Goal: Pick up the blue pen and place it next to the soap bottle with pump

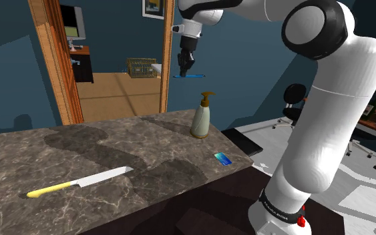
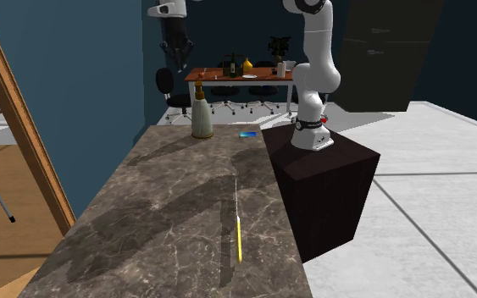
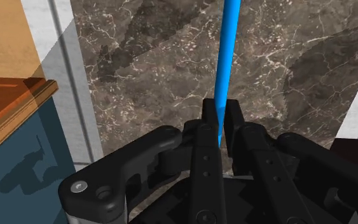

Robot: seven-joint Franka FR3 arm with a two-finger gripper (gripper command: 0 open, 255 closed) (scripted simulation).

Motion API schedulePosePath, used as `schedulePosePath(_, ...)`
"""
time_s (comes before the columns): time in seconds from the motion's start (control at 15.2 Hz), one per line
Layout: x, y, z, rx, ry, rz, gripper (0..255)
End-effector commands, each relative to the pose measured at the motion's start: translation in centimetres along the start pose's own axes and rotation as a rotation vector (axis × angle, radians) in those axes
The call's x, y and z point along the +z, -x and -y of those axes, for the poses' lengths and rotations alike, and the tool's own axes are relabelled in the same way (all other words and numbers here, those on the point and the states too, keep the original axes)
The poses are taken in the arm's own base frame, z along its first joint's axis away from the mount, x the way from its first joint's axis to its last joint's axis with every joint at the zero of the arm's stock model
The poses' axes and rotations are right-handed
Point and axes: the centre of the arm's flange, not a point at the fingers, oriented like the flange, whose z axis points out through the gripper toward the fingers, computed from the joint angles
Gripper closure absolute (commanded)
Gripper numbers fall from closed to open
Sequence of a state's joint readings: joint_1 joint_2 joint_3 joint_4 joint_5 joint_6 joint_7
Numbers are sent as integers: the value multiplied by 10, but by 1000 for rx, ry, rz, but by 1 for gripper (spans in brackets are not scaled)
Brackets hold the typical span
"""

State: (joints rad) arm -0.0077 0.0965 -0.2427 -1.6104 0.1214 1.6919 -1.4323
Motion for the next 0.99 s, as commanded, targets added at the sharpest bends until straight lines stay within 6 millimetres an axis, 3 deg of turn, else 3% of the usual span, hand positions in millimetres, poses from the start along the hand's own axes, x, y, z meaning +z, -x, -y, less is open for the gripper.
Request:
schedulePosePath(0.0, -3, 21, -13, -2, 0, 0, 255)
schedulePosePath(0.07, -5, 33, -22, -2, 0, 0, 255)
schedulePosePath(0.92, 64, 39, -24, -2, 0, 0, 255)
